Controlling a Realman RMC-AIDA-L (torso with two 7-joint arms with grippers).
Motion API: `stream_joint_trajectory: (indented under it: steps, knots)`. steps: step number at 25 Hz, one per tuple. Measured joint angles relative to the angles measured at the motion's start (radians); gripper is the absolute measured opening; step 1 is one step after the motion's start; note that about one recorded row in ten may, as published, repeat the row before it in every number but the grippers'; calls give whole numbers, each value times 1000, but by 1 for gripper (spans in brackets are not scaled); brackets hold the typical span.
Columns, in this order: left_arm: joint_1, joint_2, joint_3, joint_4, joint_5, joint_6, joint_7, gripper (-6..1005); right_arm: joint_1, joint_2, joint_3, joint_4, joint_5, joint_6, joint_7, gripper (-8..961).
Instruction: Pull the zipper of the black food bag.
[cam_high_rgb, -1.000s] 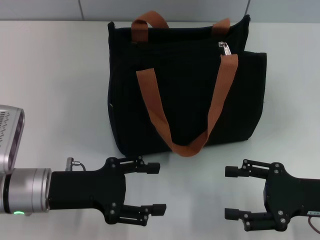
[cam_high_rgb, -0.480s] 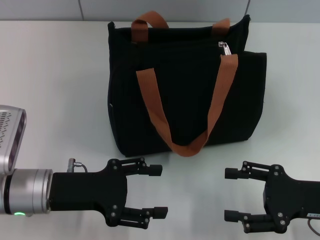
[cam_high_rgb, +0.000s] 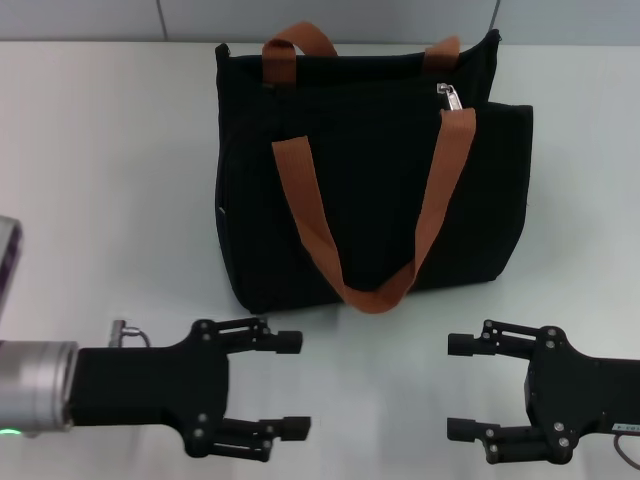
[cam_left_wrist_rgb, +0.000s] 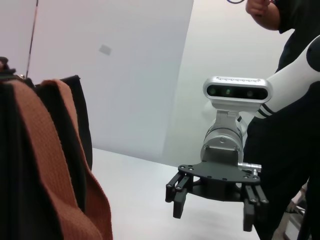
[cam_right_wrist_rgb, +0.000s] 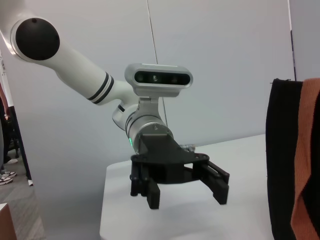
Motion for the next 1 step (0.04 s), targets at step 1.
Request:
stream_joint_trajectory:
  steps: [1]
  knots:
    - [11, 14, -7, 0, -2, 22, 0, 834, 2, 0, 0, 0, 0, 0, 0, 796]
